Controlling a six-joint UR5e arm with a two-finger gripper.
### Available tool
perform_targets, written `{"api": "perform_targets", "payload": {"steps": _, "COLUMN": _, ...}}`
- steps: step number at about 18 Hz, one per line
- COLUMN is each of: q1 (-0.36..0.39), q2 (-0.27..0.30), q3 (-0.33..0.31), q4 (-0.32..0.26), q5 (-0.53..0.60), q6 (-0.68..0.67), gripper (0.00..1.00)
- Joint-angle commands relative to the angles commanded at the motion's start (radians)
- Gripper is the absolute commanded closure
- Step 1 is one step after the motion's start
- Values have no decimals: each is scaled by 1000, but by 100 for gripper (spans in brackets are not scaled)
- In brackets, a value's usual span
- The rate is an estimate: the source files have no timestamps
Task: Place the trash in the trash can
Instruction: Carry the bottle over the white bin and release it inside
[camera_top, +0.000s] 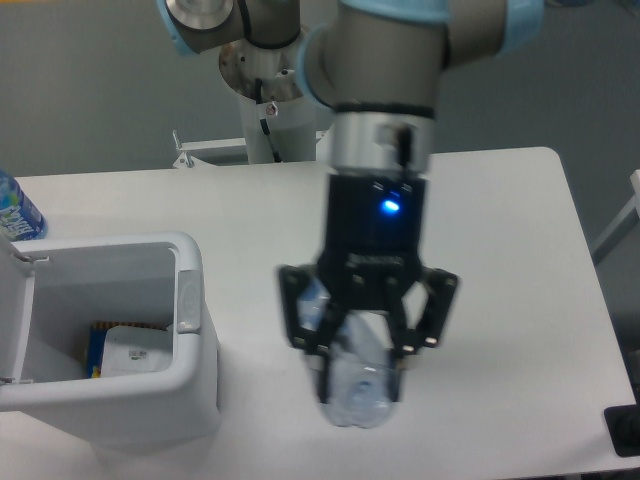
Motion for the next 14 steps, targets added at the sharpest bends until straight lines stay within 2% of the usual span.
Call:
{"api": "perform_targets", "payload": {"steps": 4, "q1": -84, "q2": 8, "q3": -12, "q4": 0, "q5": -2, "q6": 8, "gripper": 41}}
{"api": "perform_targets", "payload": {"steps": 7, "q1": -137, "q2": 6, "q3": -44, "q4": 0, "q5": 0, "q6": 35, "gripper": 41}}
{"api": "perform_targets", "payload": {"steps": 14, "q1": -184, "q2": 5, "q3": -109, "q4": 0, "q5": -2, "q6": 69, "gripper": 41}}
